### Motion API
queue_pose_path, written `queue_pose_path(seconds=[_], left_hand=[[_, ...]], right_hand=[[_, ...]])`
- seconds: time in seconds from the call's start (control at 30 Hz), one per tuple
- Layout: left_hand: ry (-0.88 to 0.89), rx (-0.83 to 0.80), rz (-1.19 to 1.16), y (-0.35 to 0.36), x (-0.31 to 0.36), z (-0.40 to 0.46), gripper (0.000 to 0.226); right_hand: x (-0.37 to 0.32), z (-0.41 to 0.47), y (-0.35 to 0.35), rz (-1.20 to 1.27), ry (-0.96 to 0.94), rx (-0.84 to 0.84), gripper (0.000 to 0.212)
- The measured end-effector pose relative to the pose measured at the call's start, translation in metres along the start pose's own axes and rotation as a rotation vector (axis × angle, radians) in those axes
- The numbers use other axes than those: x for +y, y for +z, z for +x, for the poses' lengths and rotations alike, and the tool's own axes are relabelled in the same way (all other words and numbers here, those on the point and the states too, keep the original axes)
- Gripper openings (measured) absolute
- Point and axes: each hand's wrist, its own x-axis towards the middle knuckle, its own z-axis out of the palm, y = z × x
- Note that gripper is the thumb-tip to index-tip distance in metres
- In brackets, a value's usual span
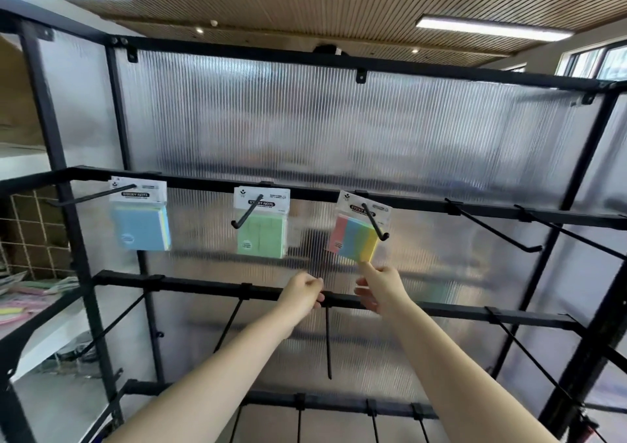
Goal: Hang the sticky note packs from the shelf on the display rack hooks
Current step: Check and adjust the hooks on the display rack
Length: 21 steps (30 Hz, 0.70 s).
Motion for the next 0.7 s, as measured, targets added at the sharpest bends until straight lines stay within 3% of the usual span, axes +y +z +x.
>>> queue_pose_path(seconds=[0.23, 0.47, 0.7], left_hand=[[0.029, -0.061, 0.068, -0.037, -0.009, -0.012, 0.015], [0.053, -0.043, 0.154, -0.107, -0.03, -0.035, 0.015], [0.087, -0.016, 0.252, -0.225, -0.065, -0.076, 0.011]], right_hand=[[0.023, -0.014, 0.033, -0.138, 0.092, -0.053, 0.021], [0.013, -0.046, 0.106, -0.315, -0.074, -0.14, 0.018], [-0.007, -0.118, 0.215, -0.419, -0.295, -0.312, 0.023]])
